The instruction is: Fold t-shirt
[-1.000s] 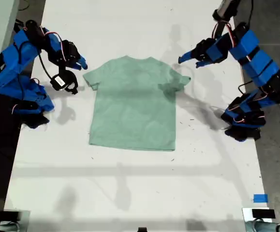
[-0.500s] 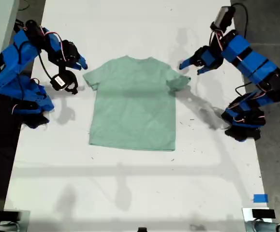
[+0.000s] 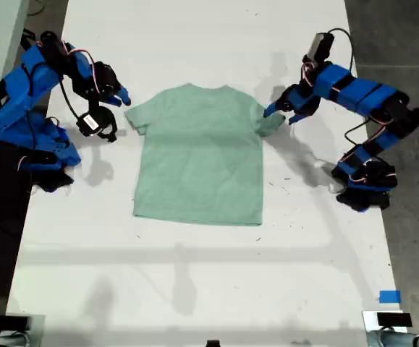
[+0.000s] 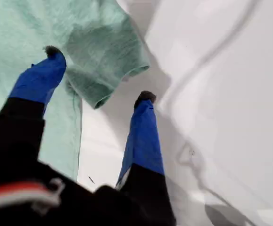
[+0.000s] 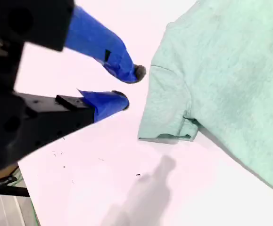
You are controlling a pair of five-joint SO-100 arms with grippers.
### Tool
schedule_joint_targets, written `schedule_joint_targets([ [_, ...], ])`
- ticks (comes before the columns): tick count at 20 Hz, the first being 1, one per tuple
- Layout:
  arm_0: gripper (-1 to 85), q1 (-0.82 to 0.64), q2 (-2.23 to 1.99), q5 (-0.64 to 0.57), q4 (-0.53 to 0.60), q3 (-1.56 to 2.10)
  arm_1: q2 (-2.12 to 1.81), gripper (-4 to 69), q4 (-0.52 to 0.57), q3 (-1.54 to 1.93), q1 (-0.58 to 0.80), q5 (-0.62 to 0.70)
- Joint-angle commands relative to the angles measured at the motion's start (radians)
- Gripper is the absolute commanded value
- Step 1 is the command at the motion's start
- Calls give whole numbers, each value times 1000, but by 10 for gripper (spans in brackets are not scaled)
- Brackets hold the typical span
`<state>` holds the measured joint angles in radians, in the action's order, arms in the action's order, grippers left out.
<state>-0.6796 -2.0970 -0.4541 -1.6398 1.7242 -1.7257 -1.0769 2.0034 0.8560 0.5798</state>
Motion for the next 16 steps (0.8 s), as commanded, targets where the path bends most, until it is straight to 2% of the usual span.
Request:
schedule_joint_targets([
  [1, 76, -21, -5, -14, 3, -3, 41, 337, 94, 0, 35, -5],
  [5, 75, -28, -8, -14, 5, 8, 124, 250, 175, -3, 71, 32],
  [6, 75, -29, -9, -14, 5, 11, 149, 185, 181, -14, 78, 38],
  [7, 74, -32, -9, -14, 5, 12, 172, 84, 183, -25, 89, 32],
  [11, 73, -41, -9, -20, 8, 20, 207, -11, 166, -67, 87, 51],
  [13, 73, -46, -9, -23, 9, 26, 186, -11, 123, -97, 72, 54],
  [16, 72, -48, -9, -25, 12, 32, 106, -11, -57, -190, 67, 63],
])
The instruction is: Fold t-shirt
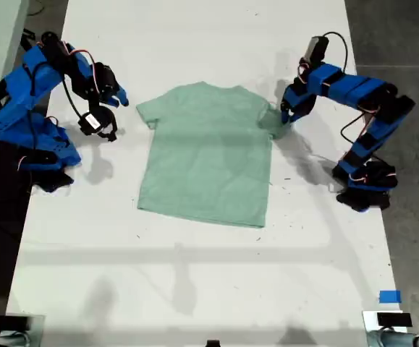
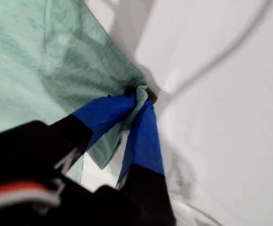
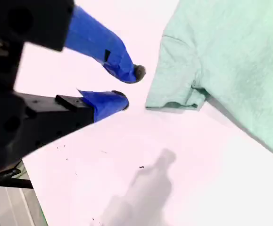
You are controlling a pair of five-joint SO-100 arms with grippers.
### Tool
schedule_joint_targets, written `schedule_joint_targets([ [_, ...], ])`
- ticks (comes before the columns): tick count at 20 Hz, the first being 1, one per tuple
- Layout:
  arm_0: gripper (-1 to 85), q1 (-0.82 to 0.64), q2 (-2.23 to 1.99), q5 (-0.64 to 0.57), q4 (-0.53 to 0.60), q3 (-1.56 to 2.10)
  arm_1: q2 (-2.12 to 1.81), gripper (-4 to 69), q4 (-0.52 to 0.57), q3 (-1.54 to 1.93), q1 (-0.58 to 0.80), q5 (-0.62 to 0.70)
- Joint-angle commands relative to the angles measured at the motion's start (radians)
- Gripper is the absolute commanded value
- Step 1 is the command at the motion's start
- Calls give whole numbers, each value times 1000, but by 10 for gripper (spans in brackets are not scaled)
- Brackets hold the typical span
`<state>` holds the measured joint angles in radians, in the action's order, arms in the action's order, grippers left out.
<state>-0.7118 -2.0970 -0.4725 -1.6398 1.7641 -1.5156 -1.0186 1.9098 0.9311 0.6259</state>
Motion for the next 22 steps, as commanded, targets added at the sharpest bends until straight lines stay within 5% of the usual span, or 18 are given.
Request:
schedule_joint_targets([
  [1, 71, -15, -11, -8, 12, -5, -155, -11, -206, -147, -9, 21],
  [4, 71, -20, -15, -8, 14, 2, -279, -11, -430, -328, -29, 34],
  [6, 72, -21, -15, -8, 21, 2, -270, -11, -451, -377, -60, 23],
  [22, 71, -14, -31, -5, 25, 18, 511, -11, -25, -1035, -462, -229],
])
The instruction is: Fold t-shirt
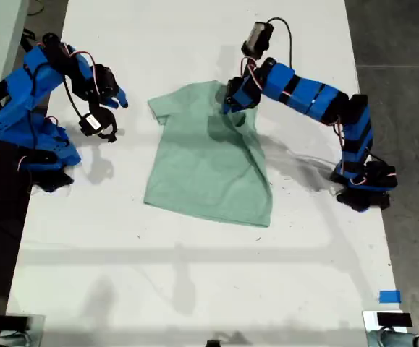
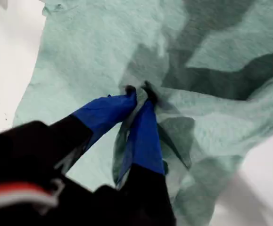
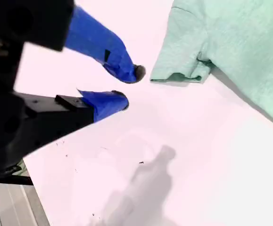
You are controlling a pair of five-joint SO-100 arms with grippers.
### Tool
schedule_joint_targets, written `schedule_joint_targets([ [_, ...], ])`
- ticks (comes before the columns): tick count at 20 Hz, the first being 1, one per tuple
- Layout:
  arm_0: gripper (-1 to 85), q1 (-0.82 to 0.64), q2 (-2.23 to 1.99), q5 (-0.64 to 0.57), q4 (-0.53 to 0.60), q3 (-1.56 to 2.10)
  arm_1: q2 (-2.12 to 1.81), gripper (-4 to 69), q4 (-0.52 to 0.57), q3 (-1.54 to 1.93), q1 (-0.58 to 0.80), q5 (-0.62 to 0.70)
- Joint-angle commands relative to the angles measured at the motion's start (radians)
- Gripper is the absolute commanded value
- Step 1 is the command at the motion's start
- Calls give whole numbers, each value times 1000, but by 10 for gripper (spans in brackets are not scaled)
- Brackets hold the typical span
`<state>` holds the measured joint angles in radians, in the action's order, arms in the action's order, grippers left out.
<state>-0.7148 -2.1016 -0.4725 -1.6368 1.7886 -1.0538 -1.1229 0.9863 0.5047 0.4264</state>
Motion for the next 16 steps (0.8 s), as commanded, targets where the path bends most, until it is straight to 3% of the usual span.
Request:
schedule_joint_targets([
  [1, 73, -11, -26, -5, 21, -6, 98, -11, 94, -135, -40, -40],
  [2, 74, -11, -28, -6, 21, -5, 135, 7, 98, -149, -38, -40],
  [3, 79, -11, -28, -8, 21, -3, 155, 144, 58, -170, -34, -54],
  [4, 85, -11, -29, -8, 21, -2, 155, 329, 3, -207, -34, -29],
  [7, 113, -11, -29, -8, 34, 9, 20, 268, -132, -229, -14, 34],
  [12, 106, -18, -28, -8, 44, 9, -268, 238, -425, -192, 84, 110],
  [16, 192, -34, 46, -38, 92, -37, -551, 223, -460, 71, 101, 132],
])
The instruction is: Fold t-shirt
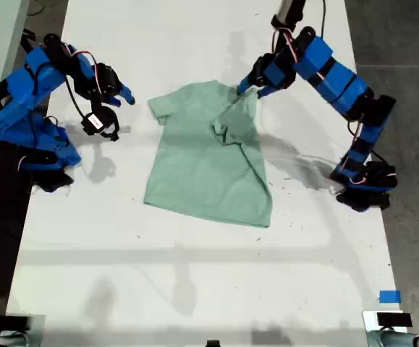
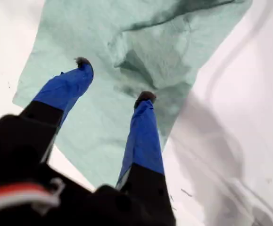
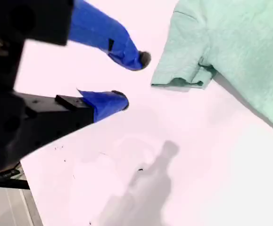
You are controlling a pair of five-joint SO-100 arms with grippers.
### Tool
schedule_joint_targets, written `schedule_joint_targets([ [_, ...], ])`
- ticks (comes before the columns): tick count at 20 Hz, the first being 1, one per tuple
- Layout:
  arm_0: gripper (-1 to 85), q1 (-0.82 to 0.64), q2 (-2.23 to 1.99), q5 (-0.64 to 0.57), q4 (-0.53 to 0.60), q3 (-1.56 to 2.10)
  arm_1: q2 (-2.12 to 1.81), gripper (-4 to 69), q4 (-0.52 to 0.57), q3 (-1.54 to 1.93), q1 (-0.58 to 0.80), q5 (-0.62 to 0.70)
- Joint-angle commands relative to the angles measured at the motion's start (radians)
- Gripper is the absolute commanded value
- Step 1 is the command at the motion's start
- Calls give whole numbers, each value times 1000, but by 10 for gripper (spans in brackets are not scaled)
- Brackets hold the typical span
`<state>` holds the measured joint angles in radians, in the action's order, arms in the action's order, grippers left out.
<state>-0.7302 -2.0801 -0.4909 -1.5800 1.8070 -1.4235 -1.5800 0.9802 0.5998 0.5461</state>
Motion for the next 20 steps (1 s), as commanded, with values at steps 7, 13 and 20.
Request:
schedule_joint_targets([
  [7, 221, -101, 334, -121, 109, -233, -483, 200, 14, 434, -34, -38],
  [13, 232, -129, 603, -149, 114, -407, -604, 177, 29, 563, -34, -57],
  [20, 232, -155, 758, -152, 164, -466, -661, 163, 52, 657, -28, -61],
])
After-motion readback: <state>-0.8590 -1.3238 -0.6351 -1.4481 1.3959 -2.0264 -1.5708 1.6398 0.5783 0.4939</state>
